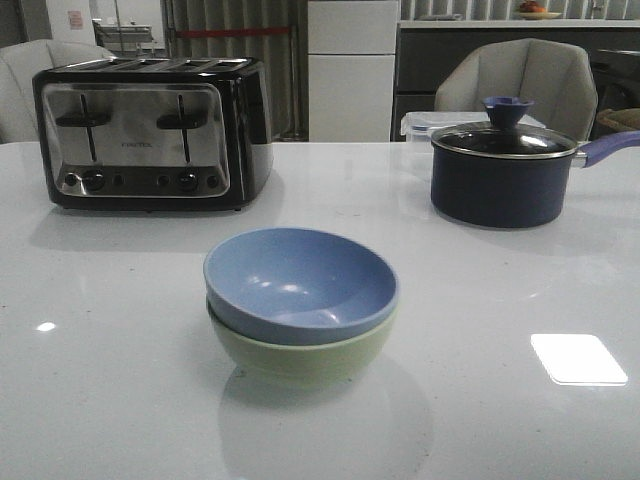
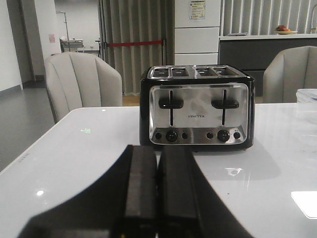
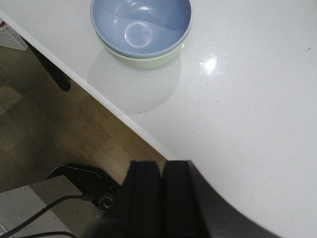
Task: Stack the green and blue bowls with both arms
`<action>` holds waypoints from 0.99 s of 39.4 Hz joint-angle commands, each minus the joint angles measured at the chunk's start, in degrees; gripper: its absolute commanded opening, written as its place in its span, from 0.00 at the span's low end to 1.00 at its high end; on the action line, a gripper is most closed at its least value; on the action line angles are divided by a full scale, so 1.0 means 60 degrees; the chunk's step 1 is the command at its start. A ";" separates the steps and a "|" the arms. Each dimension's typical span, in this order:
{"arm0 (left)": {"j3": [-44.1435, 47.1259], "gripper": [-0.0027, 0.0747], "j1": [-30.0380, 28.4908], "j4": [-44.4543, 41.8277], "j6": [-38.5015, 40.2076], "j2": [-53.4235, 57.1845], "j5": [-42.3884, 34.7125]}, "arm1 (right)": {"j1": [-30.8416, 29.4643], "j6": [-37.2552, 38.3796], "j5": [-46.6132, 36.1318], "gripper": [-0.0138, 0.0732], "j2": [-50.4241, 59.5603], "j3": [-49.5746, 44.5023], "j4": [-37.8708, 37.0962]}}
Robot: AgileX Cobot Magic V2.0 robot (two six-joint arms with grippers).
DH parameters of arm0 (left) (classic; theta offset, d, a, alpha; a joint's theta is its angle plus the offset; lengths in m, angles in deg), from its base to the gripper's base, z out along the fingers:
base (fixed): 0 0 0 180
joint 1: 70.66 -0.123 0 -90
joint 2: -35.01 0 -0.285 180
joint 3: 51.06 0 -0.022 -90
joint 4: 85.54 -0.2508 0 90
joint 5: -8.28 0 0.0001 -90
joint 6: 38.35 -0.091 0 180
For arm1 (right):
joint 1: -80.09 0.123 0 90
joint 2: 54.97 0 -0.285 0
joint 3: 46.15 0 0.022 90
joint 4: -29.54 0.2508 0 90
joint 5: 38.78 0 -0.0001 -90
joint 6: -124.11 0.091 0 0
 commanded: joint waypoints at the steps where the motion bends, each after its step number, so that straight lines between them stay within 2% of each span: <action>1: 0.0101 0.16 -0.0019 0.0066 0.0108 0.0211 -0.0879 | -0.0052 -0.0007 -0.0526 0.18 -0.0001 0.0263 0.0108; 7: 0.0101 0.16 -0.0019 0.0066 0.0108 0.0211 -0.0879 | -0.0099 -0.0007 -0.0550 0.18 0.0258 0.0197 0.0114; 11: 0.0101 0.16 -0.0019 0.0066 0.0108 0.0191 -0.0879 | -0.0849 -0.0028 -0.0987 0.18 0.0830 -0.0110 0.0129; 20: 0.0101 0.16 -0.0019 0.0066 0.0108 0.0191 -0.0879 | -0.3505 -0.0121 -0.4706 0.18 0.3221 -0.2380 -0.0148; 26: 0.0101 0.16 -0.0019 0.0066 0.0108 0.0191 -0.0879 | -0.4633 -0.0121 -0.6922 0.18 0.4616 -0.4145 -0.0148; 31: 0.0101 0.16 -0.0019 0.0066 0.0108 0.0191 -0.0879 | -0.4913 -0.0121 -0.7986 0.18 0.5393 -0.5356 -0.0148; 39: 0.0101 0.16 -0.0019 0.0066 0.0108 0.0191 -0.0879 | -0.4883 -0.0121 -0.8337 0.18 0.6196 -0.6441 -0.0140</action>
